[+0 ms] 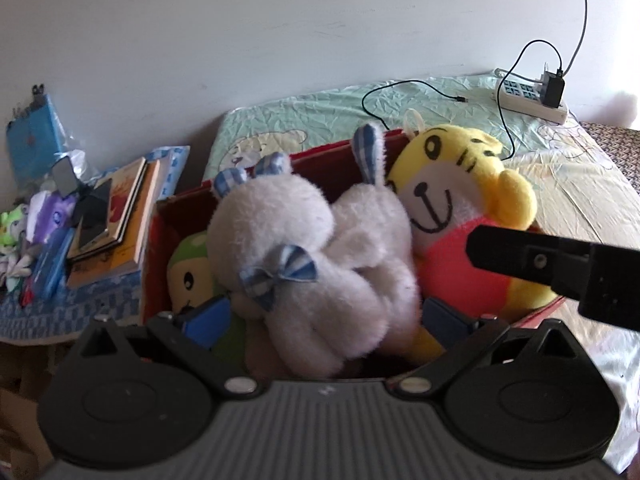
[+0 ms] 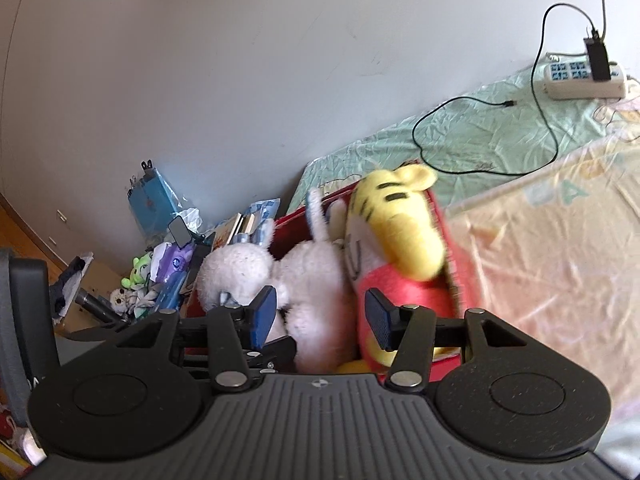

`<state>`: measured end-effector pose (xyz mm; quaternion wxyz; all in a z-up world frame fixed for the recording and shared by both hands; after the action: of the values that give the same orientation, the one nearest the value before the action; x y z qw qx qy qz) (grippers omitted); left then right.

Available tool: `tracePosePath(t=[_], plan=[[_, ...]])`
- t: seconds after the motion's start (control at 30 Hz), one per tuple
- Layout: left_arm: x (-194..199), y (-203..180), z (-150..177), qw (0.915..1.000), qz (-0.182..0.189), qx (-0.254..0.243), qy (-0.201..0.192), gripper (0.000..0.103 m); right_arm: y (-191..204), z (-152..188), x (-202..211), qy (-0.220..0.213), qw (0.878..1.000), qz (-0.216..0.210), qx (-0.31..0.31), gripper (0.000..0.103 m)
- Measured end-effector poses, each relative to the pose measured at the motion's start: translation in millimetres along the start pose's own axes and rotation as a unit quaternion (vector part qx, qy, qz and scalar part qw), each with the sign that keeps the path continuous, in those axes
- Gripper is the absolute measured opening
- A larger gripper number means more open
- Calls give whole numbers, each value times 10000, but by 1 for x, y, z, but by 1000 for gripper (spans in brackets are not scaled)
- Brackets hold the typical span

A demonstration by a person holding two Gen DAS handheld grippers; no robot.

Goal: Organize objects
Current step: 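Open the right tool and release the pink bunny plush in the box, then withdraw the open right tool up and away from the box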

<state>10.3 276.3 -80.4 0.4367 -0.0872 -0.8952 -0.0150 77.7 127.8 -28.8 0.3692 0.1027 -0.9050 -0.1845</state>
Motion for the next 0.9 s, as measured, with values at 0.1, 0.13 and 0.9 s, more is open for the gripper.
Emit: tracePosePath(t=[0.1,0.13,0.9], plan=[[4,-16,0,9999,-132,47,11,102,-14,-3,10,-85,9997,158,167,53],[5,-22,1,9999,-161,58,10,102,-20,-5,13,-116,9995,215,200,53],[-22,-186,19,9993,177,-211,252,102,-170,4,65,-83,9846,1731,210,59]])
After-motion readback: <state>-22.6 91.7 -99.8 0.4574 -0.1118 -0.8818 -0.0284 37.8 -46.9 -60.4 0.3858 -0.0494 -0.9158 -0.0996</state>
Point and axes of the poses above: each gripper's, at about its wrist camera, not at the fingertips, and x roughly against the way its jaws point, y to its left, z to its underside, the point moved 10 cm from there along -x, roughly the way its jaws point, and after that the axes turned 14 degrees about z, right-handed, at the moved point
